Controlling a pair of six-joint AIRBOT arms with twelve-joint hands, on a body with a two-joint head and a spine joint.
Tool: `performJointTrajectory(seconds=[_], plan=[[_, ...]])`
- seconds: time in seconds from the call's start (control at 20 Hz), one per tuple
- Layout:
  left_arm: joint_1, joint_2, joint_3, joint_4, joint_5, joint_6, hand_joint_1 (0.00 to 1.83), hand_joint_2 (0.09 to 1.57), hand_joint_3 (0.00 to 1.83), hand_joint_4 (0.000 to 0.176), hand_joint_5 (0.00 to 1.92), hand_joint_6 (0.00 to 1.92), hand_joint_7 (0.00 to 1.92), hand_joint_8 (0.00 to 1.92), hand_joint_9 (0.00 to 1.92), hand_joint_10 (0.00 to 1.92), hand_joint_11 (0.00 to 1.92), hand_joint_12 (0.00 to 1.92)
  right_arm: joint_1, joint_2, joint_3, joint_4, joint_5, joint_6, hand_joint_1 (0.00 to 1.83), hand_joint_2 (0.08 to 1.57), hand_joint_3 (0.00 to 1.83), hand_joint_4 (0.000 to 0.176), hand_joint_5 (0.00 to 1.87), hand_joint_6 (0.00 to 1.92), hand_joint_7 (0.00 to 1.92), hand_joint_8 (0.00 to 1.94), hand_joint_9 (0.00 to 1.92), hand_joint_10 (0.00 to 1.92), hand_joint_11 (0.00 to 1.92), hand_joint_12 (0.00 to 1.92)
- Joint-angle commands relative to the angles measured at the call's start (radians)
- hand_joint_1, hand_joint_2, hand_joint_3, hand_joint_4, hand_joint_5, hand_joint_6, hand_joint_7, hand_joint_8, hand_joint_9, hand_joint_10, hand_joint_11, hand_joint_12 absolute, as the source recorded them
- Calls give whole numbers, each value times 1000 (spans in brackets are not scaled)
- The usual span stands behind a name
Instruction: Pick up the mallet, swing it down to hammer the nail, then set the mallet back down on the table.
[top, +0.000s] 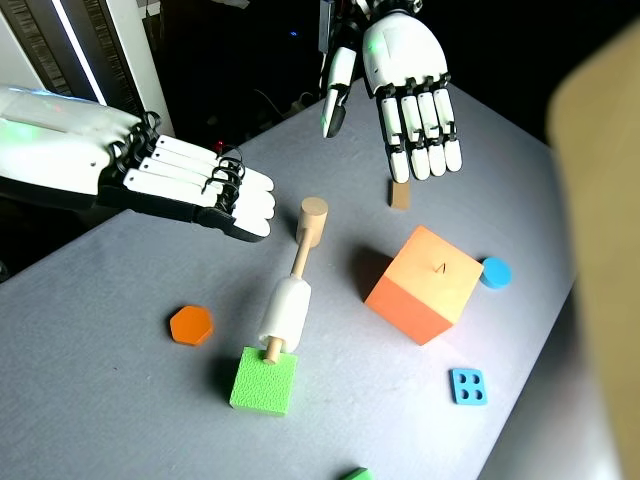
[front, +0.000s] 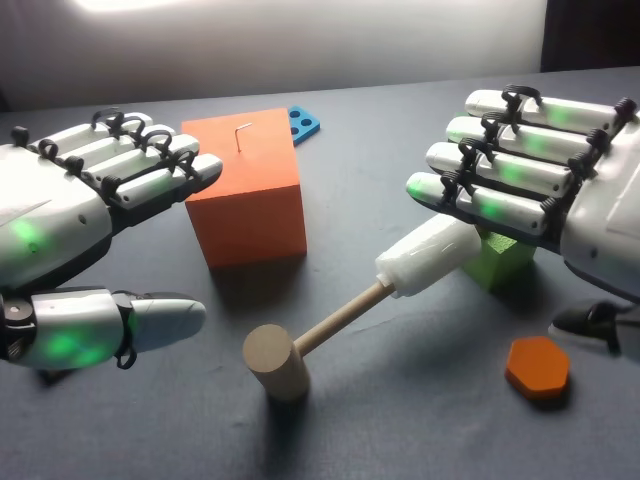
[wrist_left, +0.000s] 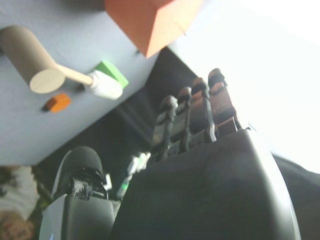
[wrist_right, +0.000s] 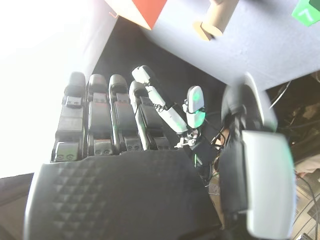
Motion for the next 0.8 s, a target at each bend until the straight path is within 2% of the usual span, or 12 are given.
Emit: performJointTrajectory(seconds=[0.0,0.1,0.15,0.2,0.25,0.3,0.35,0.45,0.6,0.75], plan=[[0,-3,15,22,-115,-29,0,1238,9,0,32,6,0,0,0,0,0,0,30,-6,14,12,49,-4,1110,1038,0,0,0,0,0,0,0,0,4,3],[27,-27,58,81,-150,-102,0,1243,10,0,30,3,0,0,0,0,0,0,64,-41,57,57,-46,-6,1281,965,0,0,0,0,0,0,0,0,41,24],[36,-32,66,85,-168,-111,0,1246,11,0,23,0,0,0,0,0,0,0,67,-48,66,65,-60,-6,1263,929,0,0,0,0,0,0,0,0,7,202],[63,-41,81,85,-213,-121,0,1251,12,0,27,2,0,0,0,0,0,0,79,-62,84,69,-89,-7,1245,910,0,0,0,0,0,0,0,0,1,278],[82,-49,90,85,-244,-130,0,1250,11,0,31,4,0,0,0,0,0,0,90,-71,97,69,-109,-9,1222,909,0,0,0,0,0,0,0,0,0,238],[93,-54,96,85,-259,-136,0,1249,10,0,13,0,0,0,0,0,0,0,106,-79,111,69,-141,-9,1219,896,0,0,0,0,0,0,0,0,0,287],[103,-55,98,85,-261,-141,0,1249,9,0,16,3,0,0,0,0,0,0,137,-95,141,69,-214,-2,1216,901,0,0,0,0,0,0,0,0,0,297],[110,-59,100,88,-265,-141,0,1247,7,0,9,0,0,0,0,0,0,0,161,-106,177,69,-269,4,1233,922,6,0,0,0,0,0,0,0,0,232],[110,-96,126,104,-306,-149,0,1257,10,0,10,1,0,0,0,0,0,0,172,-130,244,70,-264,-9,1248,927,2,0,0,0,0,0,0,0,0,250],[109,-124,146,117,-306,-169,0,1258,9,0,2,0,0,0,0,0,0,0,164,-141,285,69,-163,-4,1253,916,0,0,0,0,0,0,0,0,0,132]])
